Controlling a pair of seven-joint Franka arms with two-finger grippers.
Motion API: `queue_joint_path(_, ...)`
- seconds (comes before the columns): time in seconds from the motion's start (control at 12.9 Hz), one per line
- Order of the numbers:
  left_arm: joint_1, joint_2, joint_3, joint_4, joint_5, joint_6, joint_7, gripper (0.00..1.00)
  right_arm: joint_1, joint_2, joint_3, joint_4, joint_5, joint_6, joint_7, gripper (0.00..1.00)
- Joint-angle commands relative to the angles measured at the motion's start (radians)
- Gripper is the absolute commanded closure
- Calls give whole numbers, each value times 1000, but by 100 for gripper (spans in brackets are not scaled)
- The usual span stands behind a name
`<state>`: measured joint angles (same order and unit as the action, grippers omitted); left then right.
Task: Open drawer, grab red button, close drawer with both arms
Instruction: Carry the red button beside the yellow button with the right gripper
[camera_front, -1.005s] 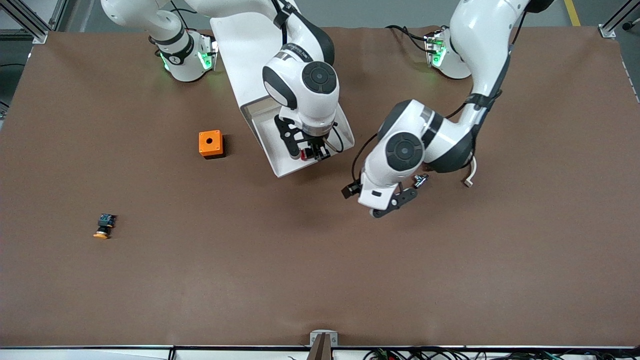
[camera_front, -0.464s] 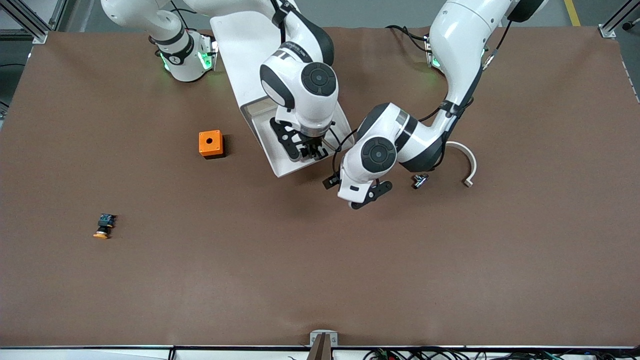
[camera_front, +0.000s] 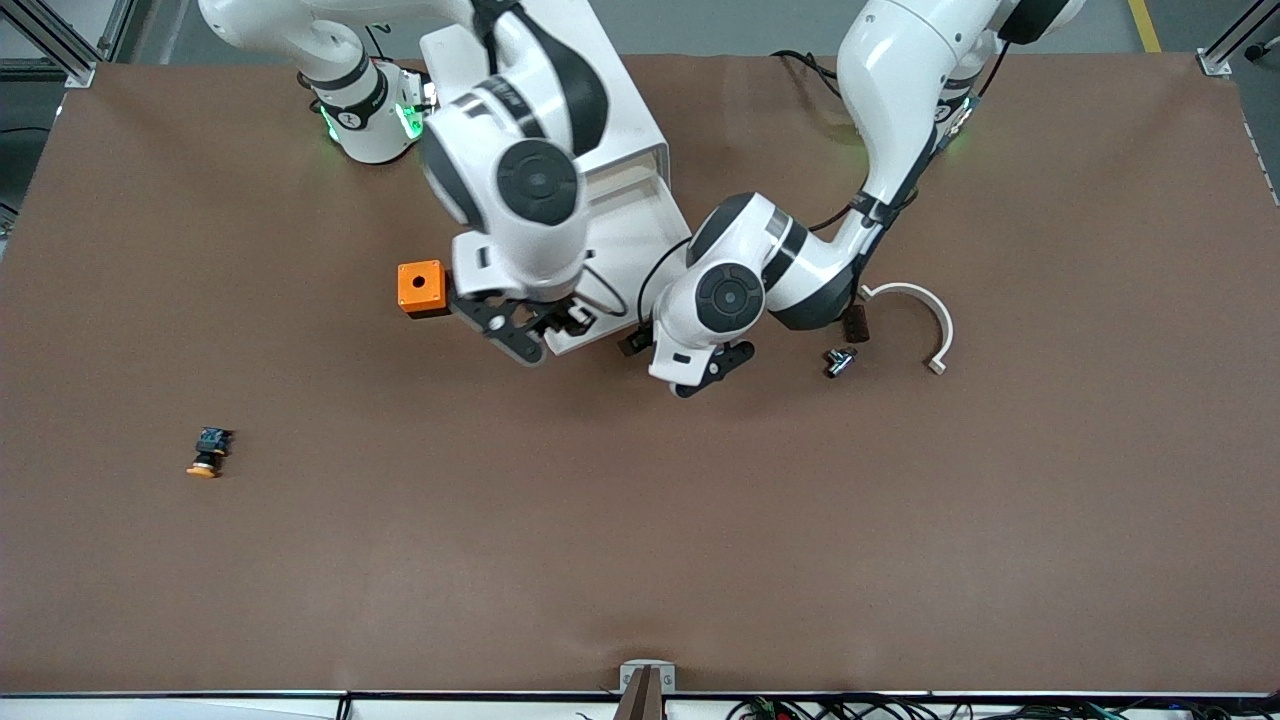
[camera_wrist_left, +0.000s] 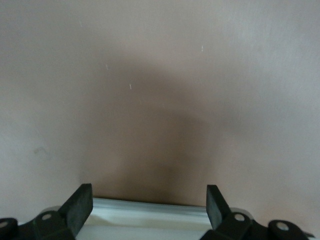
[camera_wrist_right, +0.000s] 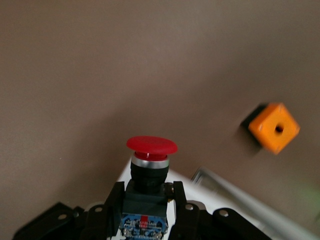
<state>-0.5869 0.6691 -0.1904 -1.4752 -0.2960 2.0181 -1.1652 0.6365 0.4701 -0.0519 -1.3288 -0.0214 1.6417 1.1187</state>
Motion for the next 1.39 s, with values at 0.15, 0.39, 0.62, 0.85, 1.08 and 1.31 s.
queue_joint_path(0.15,-79,-8,-10,-2,-26,-41,-125,0,-272,-15,18,-71,-47,56,-451,100)
queue_joint_path(0.39,-103,-3,-61,-16,-26,-50,-180,0,-426,-15,18,-217,-80,286,-685,100)
queue_joint_path(0.62,-163,-2,-63,-22,-26,-50,-228,0,-524,-10,18,-369,-81,539,-834,100)
queue_joint_path(0.85,-211,-2,-63,-24,-28,-50,-281,0,-604,25,18,-415,-80,671,-937,100)
queue_joint_path(1.08,-199,-5,-61,-30,-26,-52,-292,0,-672,87,21,-434,-74,740,-1011,100)
queue_joint_path(1.31,-85,-51,-43,-20,24,-68,-289,0,-687,110,26,-510,-64,828,-1013,100)
